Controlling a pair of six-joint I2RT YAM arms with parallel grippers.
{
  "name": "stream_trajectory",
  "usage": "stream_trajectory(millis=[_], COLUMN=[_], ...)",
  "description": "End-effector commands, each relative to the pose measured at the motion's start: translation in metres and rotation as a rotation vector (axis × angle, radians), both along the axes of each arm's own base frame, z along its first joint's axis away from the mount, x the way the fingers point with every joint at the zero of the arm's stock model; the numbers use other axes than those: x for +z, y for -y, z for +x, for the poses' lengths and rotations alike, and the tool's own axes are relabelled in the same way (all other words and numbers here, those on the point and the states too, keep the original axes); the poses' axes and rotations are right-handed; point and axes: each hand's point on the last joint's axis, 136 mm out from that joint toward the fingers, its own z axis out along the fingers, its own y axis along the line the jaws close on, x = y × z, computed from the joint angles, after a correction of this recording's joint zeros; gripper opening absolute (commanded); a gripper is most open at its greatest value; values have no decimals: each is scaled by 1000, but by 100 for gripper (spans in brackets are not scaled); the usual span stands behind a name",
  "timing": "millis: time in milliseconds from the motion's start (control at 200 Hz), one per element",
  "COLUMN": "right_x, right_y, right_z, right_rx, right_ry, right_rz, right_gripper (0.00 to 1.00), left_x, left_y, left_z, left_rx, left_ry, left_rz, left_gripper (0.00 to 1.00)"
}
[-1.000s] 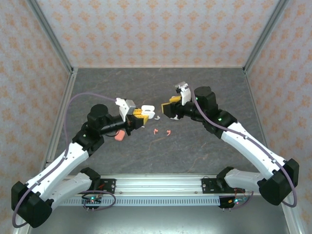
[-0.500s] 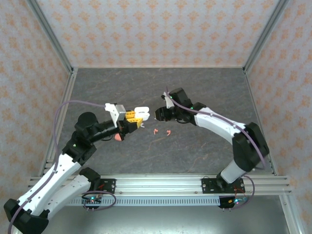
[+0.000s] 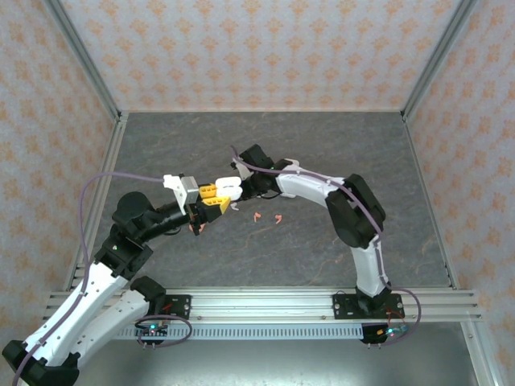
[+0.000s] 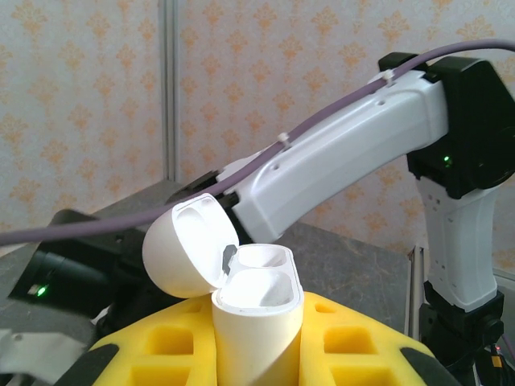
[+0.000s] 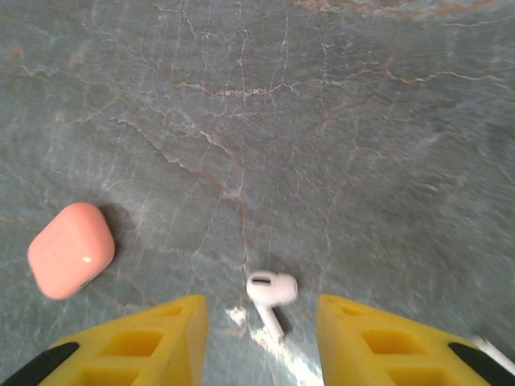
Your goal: Insert the wireless bluetooth earbuds into the charging case
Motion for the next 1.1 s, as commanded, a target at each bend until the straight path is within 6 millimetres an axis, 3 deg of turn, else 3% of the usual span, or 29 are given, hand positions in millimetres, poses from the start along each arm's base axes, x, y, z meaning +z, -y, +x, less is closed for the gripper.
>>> stream_trajectory(millis=[0,265,505,1096], right_x=[-8,-32,-45,-41], right_y=[-12,-27,-27,-5], right_z=[0,1,-10,-31], right_rx=[54,101,142,192], right_ry=[-8,-49,-87,-94], right_rz=[-22,-52,-87,-149], right_gripper=[40,39,39,36], left_x=[0,-3,-6,-12], left_y=[0,0,0,1], left_z=[-3,-2,0,6], left_rx=[-8,-2,4,15], left_ry=[0,-3,-6,-25], left_rz=[-8,-1,5,20], left_gripper=[0,0,0,0])
